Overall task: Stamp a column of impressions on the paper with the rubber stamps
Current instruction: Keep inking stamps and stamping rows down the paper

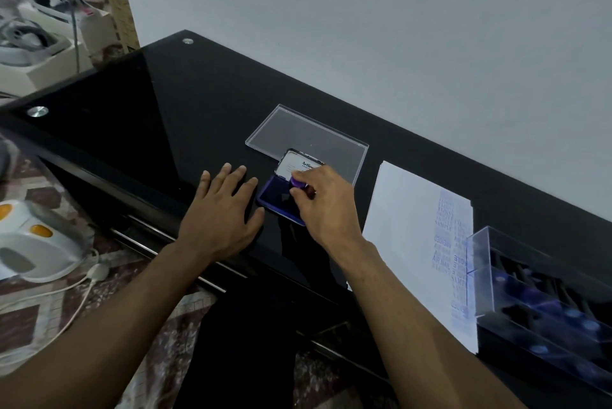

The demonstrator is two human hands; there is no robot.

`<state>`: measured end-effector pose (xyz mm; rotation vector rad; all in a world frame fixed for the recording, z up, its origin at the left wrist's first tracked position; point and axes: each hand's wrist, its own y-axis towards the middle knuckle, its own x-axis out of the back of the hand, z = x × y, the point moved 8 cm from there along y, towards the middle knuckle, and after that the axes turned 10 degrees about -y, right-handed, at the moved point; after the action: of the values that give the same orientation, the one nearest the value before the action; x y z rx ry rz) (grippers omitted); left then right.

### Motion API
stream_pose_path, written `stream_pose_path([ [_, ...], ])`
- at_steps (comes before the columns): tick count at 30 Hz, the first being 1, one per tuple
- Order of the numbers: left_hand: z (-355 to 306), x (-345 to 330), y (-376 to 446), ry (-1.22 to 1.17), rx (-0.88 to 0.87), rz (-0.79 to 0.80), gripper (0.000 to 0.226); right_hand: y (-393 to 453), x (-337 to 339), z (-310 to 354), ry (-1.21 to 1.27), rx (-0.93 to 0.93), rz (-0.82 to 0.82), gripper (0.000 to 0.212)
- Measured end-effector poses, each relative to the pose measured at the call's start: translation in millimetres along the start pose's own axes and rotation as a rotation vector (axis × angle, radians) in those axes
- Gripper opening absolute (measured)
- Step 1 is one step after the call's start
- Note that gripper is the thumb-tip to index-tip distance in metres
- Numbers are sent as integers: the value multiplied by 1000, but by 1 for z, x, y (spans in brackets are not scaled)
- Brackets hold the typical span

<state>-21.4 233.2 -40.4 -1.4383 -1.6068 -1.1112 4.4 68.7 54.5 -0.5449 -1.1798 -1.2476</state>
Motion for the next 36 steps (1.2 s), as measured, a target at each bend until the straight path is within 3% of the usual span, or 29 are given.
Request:
stream_pose_path([
  [7,1,0,0,13,-4,-16,75,5,6,7,-40,48,29,21],
  [36,0,-1,-2,42,-4,-15,73,11,4,1,-60,27,76,24],
])
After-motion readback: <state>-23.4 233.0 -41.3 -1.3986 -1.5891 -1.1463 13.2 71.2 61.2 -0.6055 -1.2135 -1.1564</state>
